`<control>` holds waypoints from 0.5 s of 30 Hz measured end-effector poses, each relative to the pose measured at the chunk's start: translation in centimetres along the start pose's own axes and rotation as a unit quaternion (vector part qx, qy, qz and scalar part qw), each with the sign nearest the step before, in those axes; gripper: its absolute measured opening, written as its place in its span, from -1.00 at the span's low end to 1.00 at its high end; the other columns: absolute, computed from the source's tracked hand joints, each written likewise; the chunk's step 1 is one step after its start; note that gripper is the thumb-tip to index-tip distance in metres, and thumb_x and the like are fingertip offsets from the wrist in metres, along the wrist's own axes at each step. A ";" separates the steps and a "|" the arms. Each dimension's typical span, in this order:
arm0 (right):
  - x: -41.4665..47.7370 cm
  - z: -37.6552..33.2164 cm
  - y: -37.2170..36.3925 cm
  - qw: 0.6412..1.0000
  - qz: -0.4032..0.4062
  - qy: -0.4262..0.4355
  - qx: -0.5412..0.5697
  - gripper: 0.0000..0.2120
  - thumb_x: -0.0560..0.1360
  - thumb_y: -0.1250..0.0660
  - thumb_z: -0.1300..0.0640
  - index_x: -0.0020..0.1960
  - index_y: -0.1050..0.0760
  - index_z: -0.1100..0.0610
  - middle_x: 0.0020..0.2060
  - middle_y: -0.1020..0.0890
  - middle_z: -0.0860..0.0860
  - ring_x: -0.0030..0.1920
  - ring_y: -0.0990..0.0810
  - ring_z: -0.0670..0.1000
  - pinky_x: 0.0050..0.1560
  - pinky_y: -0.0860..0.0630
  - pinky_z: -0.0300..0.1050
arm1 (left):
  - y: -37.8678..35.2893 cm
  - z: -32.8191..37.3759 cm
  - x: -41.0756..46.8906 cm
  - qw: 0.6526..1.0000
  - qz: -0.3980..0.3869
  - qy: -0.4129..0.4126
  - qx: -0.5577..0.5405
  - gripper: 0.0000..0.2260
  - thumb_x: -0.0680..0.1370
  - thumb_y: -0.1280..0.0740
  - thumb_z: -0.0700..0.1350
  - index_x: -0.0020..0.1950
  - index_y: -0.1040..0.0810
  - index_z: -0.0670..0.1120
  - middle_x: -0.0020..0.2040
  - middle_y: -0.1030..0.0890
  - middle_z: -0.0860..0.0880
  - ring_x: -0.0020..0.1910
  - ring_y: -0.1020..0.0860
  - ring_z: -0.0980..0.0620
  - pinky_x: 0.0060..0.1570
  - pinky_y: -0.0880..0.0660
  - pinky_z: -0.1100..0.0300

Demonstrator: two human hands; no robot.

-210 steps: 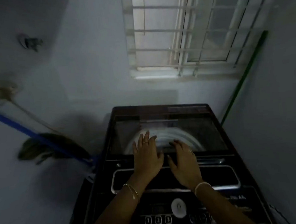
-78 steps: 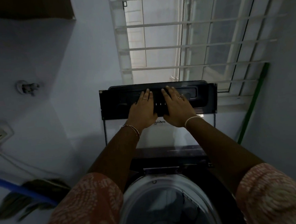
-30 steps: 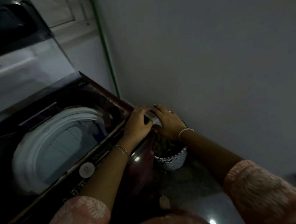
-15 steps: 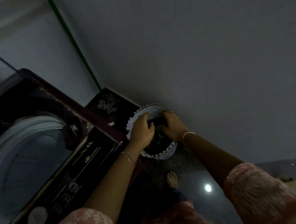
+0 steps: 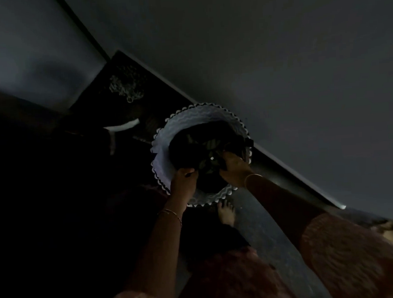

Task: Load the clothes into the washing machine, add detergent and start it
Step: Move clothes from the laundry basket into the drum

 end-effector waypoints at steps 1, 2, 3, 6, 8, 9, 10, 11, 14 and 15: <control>1.5 0.4 -0.9 1.000 -0.012 0.001 -0.011 -0.48 0.53 -0.26 0.11 0.46 -0.27 0.19 0.41 -0.36 0.17 0.42 -0.32 0.17 0.41 -0.27 -0.06 | -0.6 -0.3 1.3 1.000 -0.007 0.007 0.012 -0.80 0.55 -0.27 -0.26 0.07 -0.49 -0.41 0.10 -0.55 -0.38 0.18 -0.50 -0.32 0.00 -0.39 0.15; 3.2 1.0 -1.9 0.999 -0.025 0.002 -0.028 -0.47 0.53 -0.26 0.09 0.47 -0.26 0.17 0.43 -0.33 0.16 0.42 -0.31 0.17 0.41 -0.28 -0.02 | -1.1 -0.4 2.5 1.000 -0.016 0.008 0.014 -0.81 0.56 -0.26 -0.26 0.02 -0.51 -0.39 0.06 -0.54 -0.36 0.14 -0.51 -0.27 0.01 -0.37 0.15; 4.8 1.6 -2.9 0.998 -0.039 0.002 -0.050 -0.46 0.53 -0.25 0.06 0.47 -0.26 0.13 0.46 -0.29 0.14 0.44 -0.29 0.17 0.42 -0.28 0.02 | -1.6 -0.5 3.6 1.000 -0.024 0.007 0.016 -0.85 0.57 -0.25 -0.24 -0.01 -0.55 -0.32 0.02 -0.54 -0.27 0.10 -0.51 -0.17 0.03 -0.36 0.16; 8.7 3.0 -4.7 0.986 -0.072 0.002 -0.152 -0.49 0.54 -0.22 -0.01 0.47 -0.28 0.01 0.52 -0.13 0.12 0.48 -0.18 0.22 0.43 -0.24 0.14 | -2.6 -1.3 7.0 0.999 -0.030 0.010 0.018 -0.81 0.58 -0.25 -0.20 0.13 -0.57 -0.21 0.07 -0.54 -0.12 0.12 -0.49 -0.07 0.10 -0.37 0.16; 10.8 3.7 -5.2 0.977 -0.077 -0.009 -0.198 -0.51 0.55 -0.20 -0.04 0.46 -0.29 -0.03 0.54 0.00 0.11 0.52 -0.03 0.22 0.47 -0.13 0.18 | -3.0 -2.1 8.8 0.999 -0.027 0.017 0.016 -0.76 0.58 -0.25 -0.17 0.19 -0.54 -0.22 0.18 -0.56 -0.17 0.22 -0.50 -0.14 0.14 -0.39 0.12; 12.1 4.2 -5.6 0.975 -0.075 -0.013 -0.210 -0.50 0.55 -0.18 -0.06 0.47 -0.26 -0.05 0.55 0.05 0.10 0.53 0.06 0.21 0.48 -0.06 0.20 | -3.1 -2.5 9.4 0.999 -0.024 0.023 0.018 -0.74 0.58 -0.24 -0.16 0.22 -0.53 -0.22 0.21 -0.56 -0.17 0.22 -0.50 -0.14 0.14 -0.39 0.12; 13.2 4.8 -5.9 0.974 -0.082 -0.021 -0.211 -0.47 0.54 -0.17 -0.09 0.49 -0.22 -0.06 0.55 0.08 0.09 0.54 0.14 0.21 0.49 0.00 0.23 | -3.2 -2.9 9.9 0.999 -0.019 0.025 0.023 -0.73 0.59 -0.23 -0.15 0.23 -0.53 -0.22 0.18 -0.56 -0.15 0.20 -0.50 -0.11 0.13 -0.38 0.13; 14.2 5.4 -6.4 0.972 -0.095 -0.023 -0.213 -0.42 0.53 -0.16 -0.12 0.51 -0.16 -0.06 0.56 0.10 0.09 0.54 0.18 0.21 0.49 0.04 0.26 | -3.3 -3.3 10.3 0.999 -0.017 0.025 0.027 -0.74 0.59 -0.22 -0.16 0.21 -0.53 -0.24 0.12 -0.56 -0.11 0.14 -0.51 -0.04 0.11 -0.37 0.14; 16.0 7.0 -7.5 0.970 -0.142 -0.079 -0.183 -0.31 0.53 -0.19 -0.13 0.56 -0.01 0.03 0.55 0.06 0.12 0.54 0.12 0.23 0.51 0.04 0.22 | -3.8 -4.1 10.3 0.999 -0.030 0.015 0.031 -0.86 0.59 -0.21 -0.24 0.00 -0.54 -0.27 -0.05 -0.56 -0.11 -0.07 -0.54 0.15 0.01 -0.36 0.14; 16.1 7.2 -7.7 0.967 -0.161 -0.084 -0.179 -0.34 0.54 -0.21 -0.08 0.55 -0.06 0.08 0.54 -0.02 0.14 0.53 0.02 0.23 0.51 -0.04 0.18 | -3.9 -4.5 10.1 0.998 -0.034 0.026 0.038 -0.86 0.58 -0.22 -0.25 -0.05 -0.54 -0.29 0.00 -0.58 -0.21 0.01 -0.57 0.03 0.02 -0.37 0.09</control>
Point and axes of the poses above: each hand's wrist, its own x-axis towards the middle knuckle, its own y-axis out of the back of the hand, z = x × y, the point moved 5 cm from there along x, towards the middle knuckle
